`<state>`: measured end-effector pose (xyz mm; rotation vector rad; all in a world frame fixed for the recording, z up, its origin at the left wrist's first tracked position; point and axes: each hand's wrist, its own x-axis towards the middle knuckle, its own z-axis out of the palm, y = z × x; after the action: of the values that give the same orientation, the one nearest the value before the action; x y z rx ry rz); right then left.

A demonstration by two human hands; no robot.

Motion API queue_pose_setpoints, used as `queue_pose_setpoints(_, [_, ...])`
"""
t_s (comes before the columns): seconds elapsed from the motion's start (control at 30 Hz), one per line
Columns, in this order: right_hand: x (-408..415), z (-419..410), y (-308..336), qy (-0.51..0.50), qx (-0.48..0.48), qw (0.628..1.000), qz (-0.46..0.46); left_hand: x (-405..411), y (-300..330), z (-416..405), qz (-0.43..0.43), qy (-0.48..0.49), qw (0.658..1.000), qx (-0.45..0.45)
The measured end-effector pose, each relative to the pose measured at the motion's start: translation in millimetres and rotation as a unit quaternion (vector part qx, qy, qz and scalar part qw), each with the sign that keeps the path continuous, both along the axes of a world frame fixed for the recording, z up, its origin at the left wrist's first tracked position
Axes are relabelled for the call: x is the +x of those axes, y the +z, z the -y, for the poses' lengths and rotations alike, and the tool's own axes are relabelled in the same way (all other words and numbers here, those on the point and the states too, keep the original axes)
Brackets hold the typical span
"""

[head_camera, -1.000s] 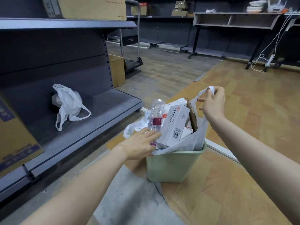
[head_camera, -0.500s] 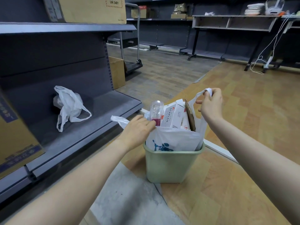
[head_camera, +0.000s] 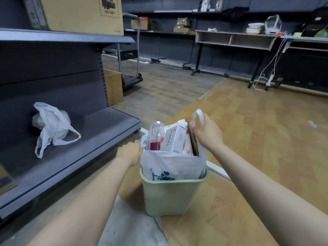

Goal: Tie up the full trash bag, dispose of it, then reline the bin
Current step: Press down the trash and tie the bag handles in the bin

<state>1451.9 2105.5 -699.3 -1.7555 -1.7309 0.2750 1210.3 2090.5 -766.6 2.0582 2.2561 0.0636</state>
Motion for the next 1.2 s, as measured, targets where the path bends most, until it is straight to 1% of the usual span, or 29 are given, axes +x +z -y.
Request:
queue_pose_setpoints(0.07, [-1, -9, 1, -0.005, -0.014, 0.998, 0.063, 5, -1, -11, 0.039, 0.007, 0.999, -0.002])
queue_pose_setpoints(0.2, [-3, -24, 6, -0.030, -0.066, 0.990, 0.121, 18, 9, -36, 0.125, 0.049, 0.991, 0.030])
queue_pose_setpoints(0.27, [-4, -25, 6, -0.054, -0.091, 0.987, 0.123, 21, 6, -41, 0.154, 0.074, 0.984, 0.054])
queue_pose_setpoints(0.37, [-3, -23, -3, -0.056, -0.098, 0.987, 0.117, 18, -6, -44, 0.158, 0.087, 0.977, 0.110])
queue_pose_setpoints(0.47, [-5, -22, -8, -0.024, -0.114, 0.991, 0.071, 13, -2, -43, 0.132, 0.066, 0.970, 0.195])
queue_pose_setpoints(0.53, [-8, -22, -9, -0.012, -0.116, 0.992, 0.058, 9, 1, -43, 0.114, 0.022, 0.964, 0.240])
queue_pose_setpoints(0.57, [-8, -22, -9, -0.011, -0.110, 0.992, 0.055, 8, -1, -44, 0.133, 0.003, 0.959, 0.248])
queue_pose_setpoints(0.6, [-7, -22, -9, -0.012, -0.100, 0.994, 0.050, 8, -4, -44, 0.186, -0.004, 0.953, 0.241])
queue_pose_setpoints(0.63, [-7, -21, -9, -0.012, -0.092, 0.995, 0.038, 7, -6, -45, 0.265, 0.005, 0.939, 0.218])
queue_pose_setpoints(0.7, [-7, -19, -7, 0.003, -0.082, 0.997, 0.003, 2, -8, -47, 0.394, 0.054, 0.900, 0.177])
queue_pose_setpoints(0.77, [-10, -19, -5, 0.035, -0.081, 0.996, -0.020, -6, -6, -44, 0.441, 0.103, 0.882, 0.133])
queue_pose_setpoints(0.83, [-15, -21, -4, 0.067, -0.097, 0.993, -0.015, -15, -8, -42, 0.471, 0.113, 0.871, 0.084])
queue_pose_setpoints(0.9, [-19, -22, -5, 0.082, -0.112, 0.990, 0.016, -21, -12, -41, 0.473, 0.090, 0.876, 0.026])
queue_pose_setpoints(1.0, [-22, -20, -7, 0.079, -0.107, 0.990, 0.048, -25, -16, -41, 0.428, 0.097, 0.898, -0.021])
queue_pose_setpoints(1.13, [-26, -15, -5, 0.082, -0.092, 0.989, 0.088, -21, -16, -41, 0.409, 0.148, 0.900, 0.012])
queue_pose_setpoints(1.2, [-27, -12, -4, 0.085, -0.085, 0.987, 0.103, -18, -16, -40, 0.380, 0.178, 0.907, 0.046])
